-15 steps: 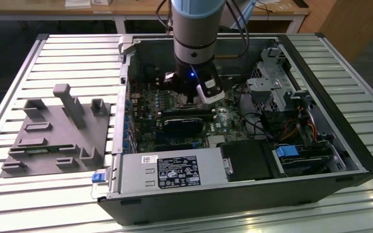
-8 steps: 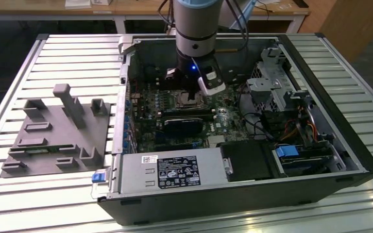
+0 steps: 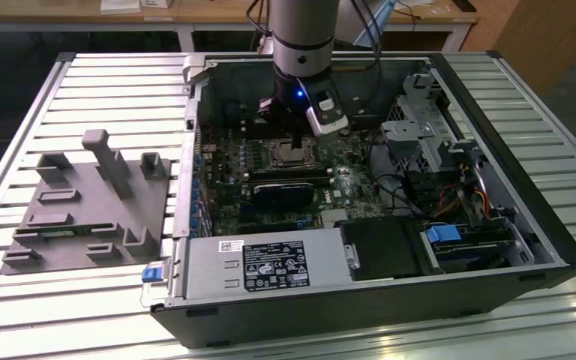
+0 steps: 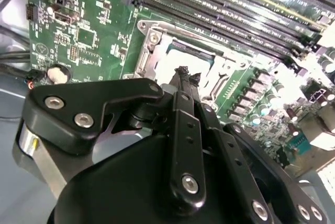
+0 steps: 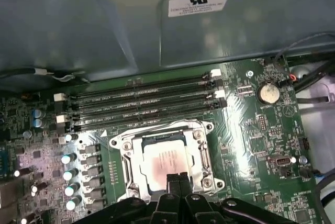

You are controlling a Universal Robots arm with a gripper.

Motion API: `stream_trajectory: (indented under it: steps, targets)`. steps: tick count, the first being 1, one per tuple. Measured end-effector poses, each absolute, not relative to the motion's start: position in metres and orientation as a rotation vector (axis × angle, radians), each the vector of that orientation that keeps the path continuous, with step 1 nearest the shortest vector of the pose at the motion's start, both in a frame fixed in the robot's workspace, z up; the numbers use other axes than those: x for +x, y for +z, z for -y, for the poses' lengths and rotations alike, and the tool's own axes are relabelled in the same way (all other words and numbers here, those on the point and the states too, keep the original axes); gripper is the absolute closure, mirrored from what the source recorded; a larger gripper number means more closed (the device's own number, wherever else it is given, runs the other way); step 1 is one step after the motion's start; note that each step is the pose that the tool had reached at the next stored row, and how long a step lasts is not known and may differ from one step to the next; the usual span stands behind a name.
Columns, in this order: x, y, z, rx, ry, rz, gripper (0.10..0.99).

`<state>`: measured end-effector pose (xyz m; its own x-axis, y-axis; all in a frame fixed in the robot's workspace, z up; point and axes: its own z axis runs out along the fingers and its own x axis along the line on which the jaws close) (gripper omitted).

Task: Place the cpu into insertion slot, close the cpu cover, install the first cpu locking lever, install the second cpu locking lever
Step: 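Install the second cpu locking lever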

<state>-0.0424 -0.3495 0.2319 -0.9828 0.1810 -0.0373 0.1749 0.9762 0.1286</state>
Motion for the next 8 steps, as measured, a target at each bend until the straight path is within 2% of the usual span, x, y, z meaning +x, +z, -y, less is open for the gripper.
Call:
stream_trajectory:
  steps: [8]
  targets:
    - [-0.0423,0.2319,0.3455,0.276,0.176,-3.074,0.984]
